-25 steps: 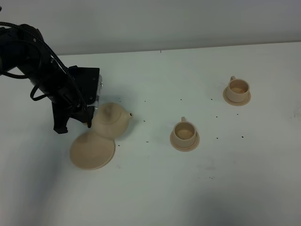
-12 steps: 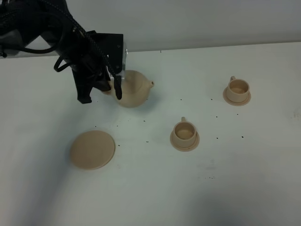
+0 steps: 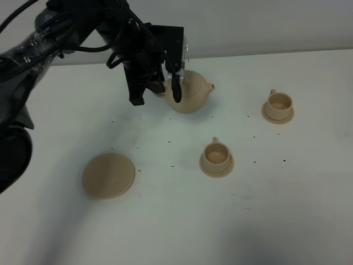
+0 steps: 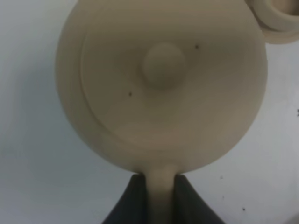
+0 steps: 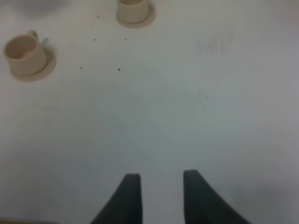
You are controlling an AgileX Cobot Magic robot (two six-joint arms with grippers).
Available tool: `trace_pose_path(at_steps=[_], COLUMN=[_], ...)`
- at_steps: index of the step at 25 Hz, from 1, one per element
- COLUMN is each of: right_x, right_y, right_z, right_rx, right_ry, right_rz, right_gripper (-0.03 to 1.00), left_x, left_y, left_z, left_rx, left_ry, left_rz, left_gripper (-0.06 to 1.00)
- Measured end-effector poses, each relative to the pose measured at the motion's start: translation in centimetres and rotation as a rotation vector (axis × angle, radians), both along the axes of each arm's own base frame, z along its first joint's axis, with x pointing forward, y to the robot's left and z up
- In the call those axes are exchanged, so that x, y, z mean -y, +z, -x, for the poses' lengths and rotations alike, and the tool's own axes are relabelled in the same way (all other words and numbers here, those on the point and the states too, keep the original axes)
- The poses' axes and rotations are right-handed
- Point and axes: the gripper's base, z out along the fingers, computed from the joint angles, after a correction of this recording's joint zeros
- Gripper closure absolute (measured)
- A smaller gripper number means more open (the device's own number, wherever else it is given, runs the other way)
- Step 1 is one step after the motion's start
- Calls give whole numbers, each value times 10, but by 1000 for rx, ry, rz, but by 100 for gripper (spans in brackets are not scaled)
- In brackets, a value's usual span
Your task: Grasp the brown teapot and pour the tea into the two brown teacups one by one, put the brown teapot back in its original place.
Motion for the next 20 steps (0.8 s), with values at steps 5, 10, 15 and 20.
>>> trace_pose_path(at_steps=[5,10,15,20], right_x=[0,0,0,0], right_y=[0,0,0,0], right_z=[0,0,0,0], right_rx=[0,0,0,0], right_ry=[0,0,0,0], right_rz=[0,0,0,0], right_gripper=[73,73,73,73], left_x=[26,42,48,50], left_y=[-17,-35,-45,-44], left_z=[-11,-21,-29,-30], left_rx=[20,28,67,83], left_ry=[-36,-52,-43,-41], left_rz=[17,46,81,94], left_gripper=[82,82,82,82])
